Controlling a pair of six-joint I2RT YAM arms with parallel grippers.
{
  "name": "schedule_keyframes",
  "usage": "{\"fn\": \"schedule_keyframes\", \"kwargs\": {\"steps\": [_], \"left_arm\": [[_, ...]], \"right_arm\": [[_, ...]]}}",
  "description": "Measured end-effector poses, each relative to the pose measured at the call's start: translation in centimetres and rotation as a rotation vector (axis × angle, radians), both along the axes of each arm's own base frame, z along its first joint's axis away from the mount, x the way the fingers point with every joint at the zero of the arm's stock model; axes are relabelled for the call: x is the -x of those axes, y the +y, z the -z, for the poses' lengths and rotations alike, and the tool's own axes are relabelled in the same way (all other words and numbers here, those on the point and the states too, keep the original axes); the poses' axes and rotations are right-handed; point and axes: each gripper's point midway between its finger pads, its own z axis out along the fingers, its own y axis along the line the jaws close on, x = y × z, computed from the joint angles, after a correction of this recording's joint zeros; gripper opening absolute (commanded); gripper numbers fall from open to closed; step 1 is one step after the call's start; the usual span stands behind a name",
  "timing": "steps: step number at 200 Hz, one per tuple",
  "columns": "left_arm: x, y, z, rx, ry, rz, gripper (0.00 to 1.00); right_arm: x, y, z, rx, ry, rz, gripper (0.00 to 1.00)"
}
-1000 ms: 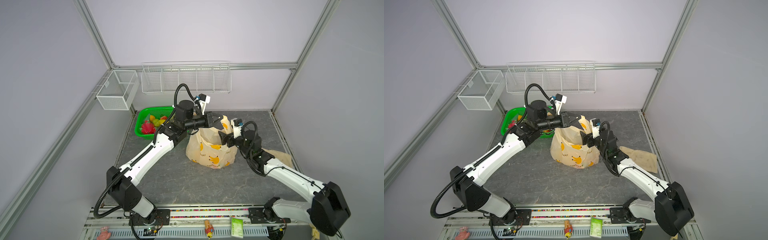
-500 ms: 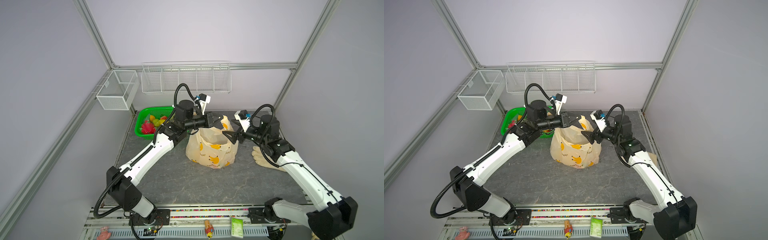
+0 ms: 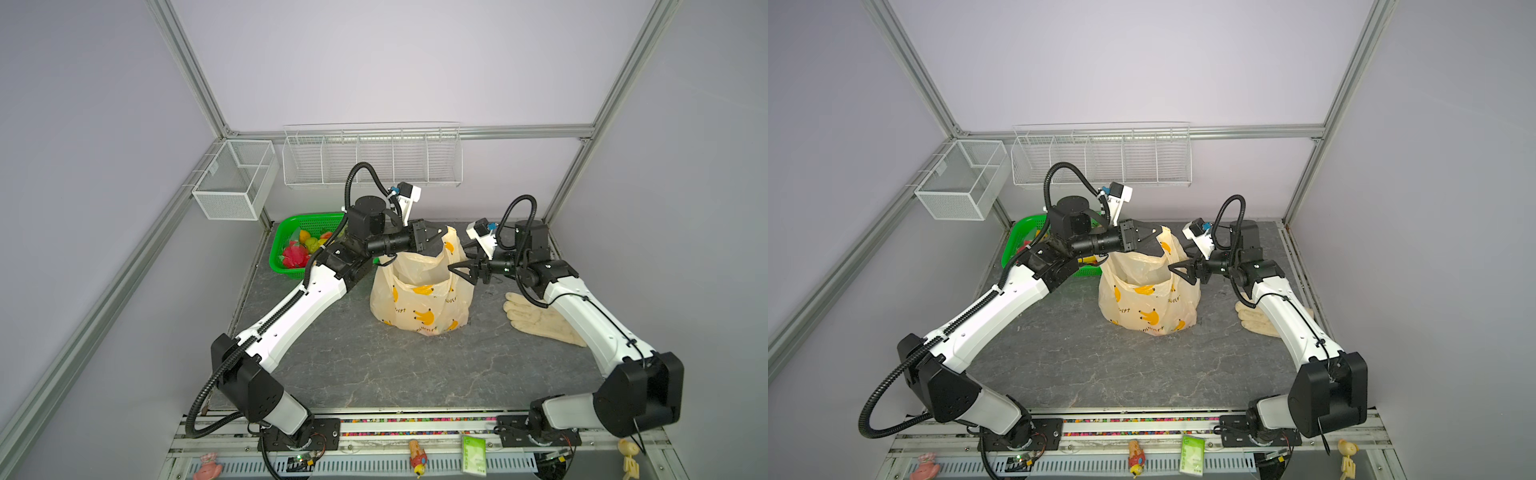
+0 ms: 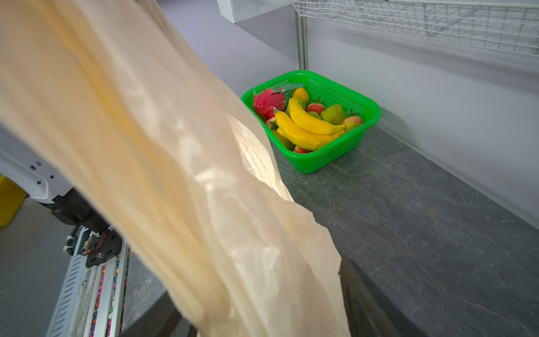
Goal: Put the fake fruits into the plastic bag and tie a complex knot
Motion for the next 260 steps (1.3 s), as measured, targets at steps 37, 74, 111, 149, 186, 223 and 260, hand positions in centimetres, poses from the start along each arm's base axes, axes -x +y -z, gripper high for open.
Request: {"fn": "schedule_keyframes", "kwargs": {"steps": [37,74,111,149,186,223,260], "left_arm": [[0.1,0.0,0.0,0.001,0.000,0.003,0.00],[0.1,0.0,-0.1,0.003,0.003,0.008,0.00],[0.1,-0.1,0.0,0.003,0.008,0.009,0.00],[0.0,-0.1,0.1,0.001,0.008,0.008,0.06],[-0.4,0.1,0.2,-0.027,-0.040,-0.015,0.41],[-0.2,0.8,-0.4,-0.062,-0.117,-0.036,0.57],[3.7,1.8,-3.9,-0.063,-0.330,0.013,0.70]], "right_arm": [[0.3,0.5,-0.9,-0.033,-0.010,-0.038,0.69],[0.2,1.3,-2.2,-0.062,-0.034,-0.075,0.53],[-0.1,2.2,-2.0,-0.069,-0.027,-0.106,0.32],[-0.2,2.4,-2.0,-0.077,-0.015,-0.105,0.07],[-0.4,2.0,-1.2,-0.071,0.000,-0.047,0.06],[-0.9,1.5,-0.7,-0.063,0.023,0.016,0.06],[-1.6,1.0,-0.5,-0.061,0.054,0.068,0.06]]}}
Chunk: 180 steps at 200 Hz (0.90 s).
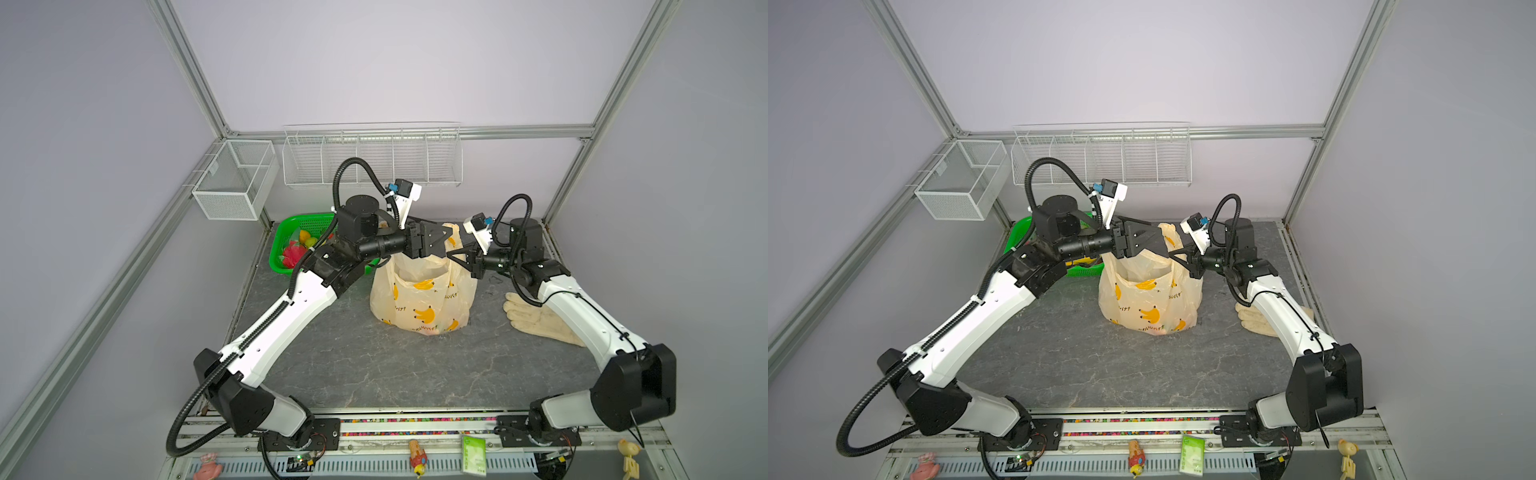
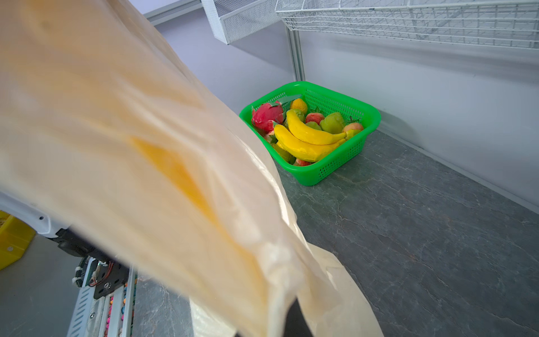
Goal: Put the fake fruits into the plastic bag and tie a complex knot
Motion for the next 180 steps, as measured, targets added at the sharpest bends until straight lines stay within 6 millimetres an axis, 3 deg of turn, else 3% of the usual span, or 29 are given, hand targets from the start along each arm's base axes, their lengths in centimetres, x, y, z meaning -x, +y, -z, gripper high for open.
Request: {"fn": "schedule_keyframes", "kwargs": {"steps": [32,47,59,92,126,153,180], "left_arm": [[3.9,3.2,-2.9,0.005,-0.216,-0.001,0.77],[4.6,5.6,-2.5,-0.009,-0.279,-0.054,0.82],[4.4,7.6,-0.9,-0.029,-0.307,-0.108,0.84],[0.8,12.8,5.8,-0.081,-0.307,-0.269,0.90],[-3.3,14.0,12.1,-0.151,-0.275,-0.296,0.92],[-5.8,14.3,13.7,-0.160,-0.289,-0.269,0.94],[-6.8,13.3,14.1,-0.157,-0.315,-0.186,0.95]], "right_arm": [[-0.2,-0.2,0.2,0.001,0.015,0.020,0.06],[-0.3,-0.3,0.3,0.004,0.017,0.027,0.06],[-0.4,-0.3,0.3,0.006,0.018,0.031,0.06],[-0.5,-0.4,0.3,0.007,0.018,0.037,0.06],[-0.5,-0.5,0.4,0.008,0.023,0.039,0.06],[-0.5,-0.6,0.7,0.017,0.032,0.045,0.06],[-0.5,-0.7,0.9,0.022,0.036,0.050,0.06]]}}
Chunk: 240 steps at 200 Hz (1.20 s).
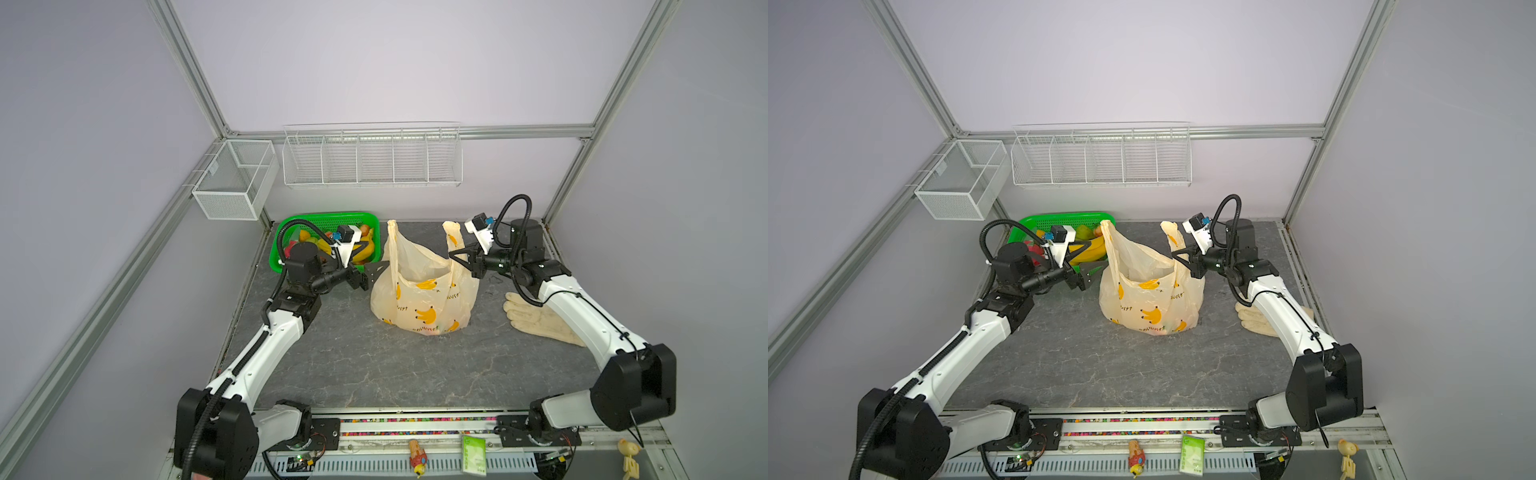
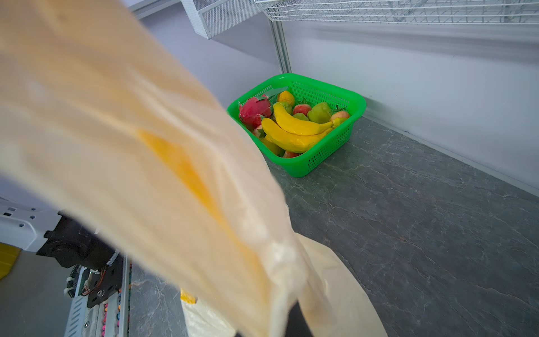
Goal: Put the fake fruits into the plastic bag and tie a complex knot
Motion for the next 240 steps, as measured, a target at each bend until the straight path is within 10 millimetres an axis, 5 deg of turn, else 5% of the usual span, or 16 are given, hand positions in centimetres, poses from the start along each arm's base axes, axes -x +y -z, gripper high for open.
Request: {"fn": "schedule_keyframes", "kwargs": {"steps": [36,90,137,173,240], "left_arm": [[-0.4,-0.9,-1.3,-0.020,-0.059,0.073,0.96],[1.4,1.0,-2.4,-0.059,-0.129,0.115,1.00],[2.7,-0.7,-3.8,0.005,-0.164,0.236,0.99],[2.0,-3.3,-3.6,-0.027,-0.161,0.294,0.99],[-0.4,-4.6,-2.9,-0.042,-0.134,0.336,0.99]], "right_arm": [[0.0,-0.1,0.2,0.008,0.006,0.007,0.06],[-0.1,-0.3,0.5,0.027,0.012,0.018,0.06],[-0.1,-0.3,0.8,0.034,0.020,0.019,0.06],[-0.1,-0.3,1.0,0.036,0.027,0.019,0.06],[-0.2,-0.3,1.0,0.037,0.030,0.019,0.06]]}}
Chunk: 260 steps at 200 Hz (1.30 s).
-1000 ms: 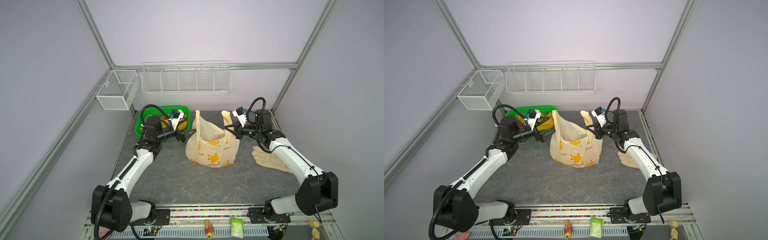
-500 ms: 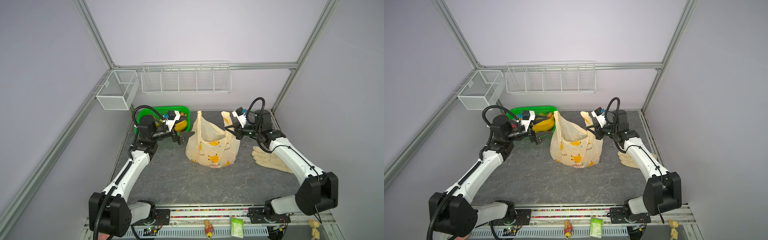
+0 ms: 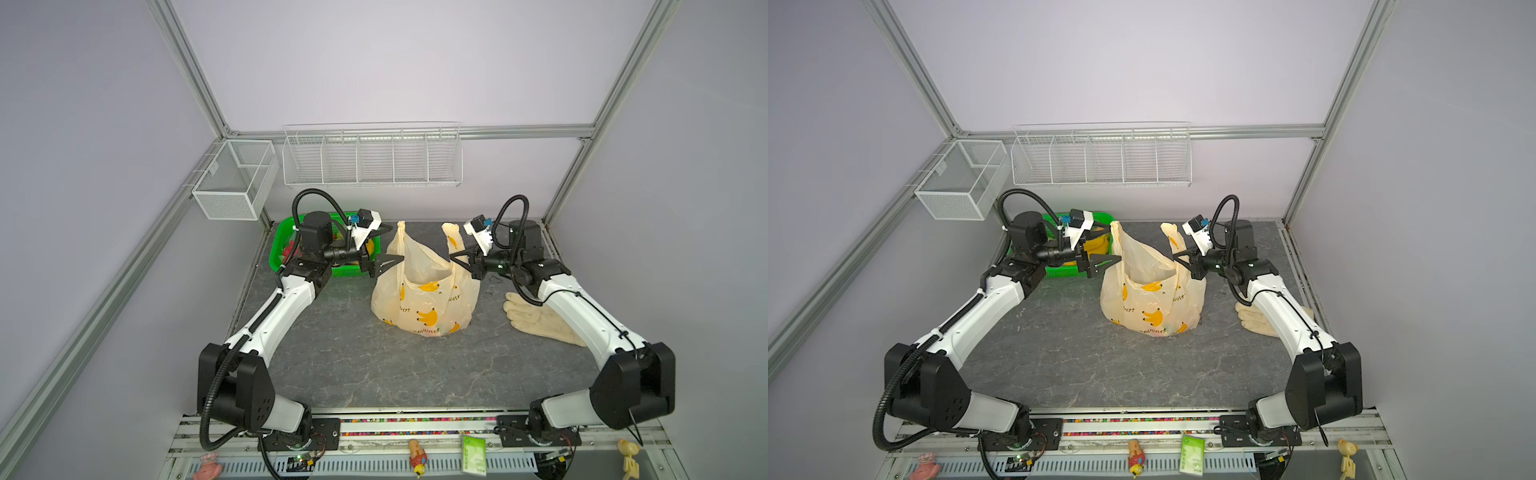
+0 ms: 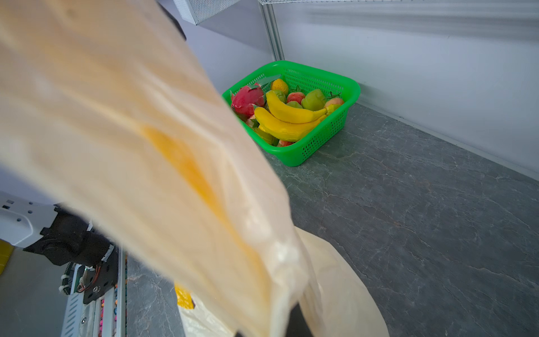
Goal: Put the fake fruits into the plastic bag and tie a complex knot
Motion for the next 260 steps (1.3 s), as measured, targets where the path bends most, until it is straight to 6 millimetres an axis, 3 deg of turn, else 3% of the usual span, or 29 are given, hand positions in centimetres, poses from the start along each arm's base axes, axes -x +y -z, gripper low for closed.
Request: {"fn": "schedule_keyframes", "kwargs": {"steps": [30,162,212,237,260], "left_arm": [[-0.8,-0.7,0.8,-0.003,0.033,0.034,0.95],[-1.0,-1.3,1.1,0.094,0.049,0.071,0.30],[-0.5,-1.7,2.1,0.019,0.043,0.014,0.06],[0.3,-3.7,2.2,-0.087,-0.005,-0.002,0.06],[1.0,-4.5,2.3,-0.144,-0.041,0.002,0.24]], "right_arm": [[-0.1,0.0,-0.3,-0.001,-0.007,-0.001,0.06],[-0.2,0.1,-0.6,-0.004,-0.012,0.000,0.06],[-0.2,0.2,-0.9,-0.022,-0.003,0.001,0.06],[-0.3,0.2,-0.8,-0.023,0.002,0.003,0.06],[-0.4,0.2,-0.5,-0.022,0.009,0.004,0.06]]}}
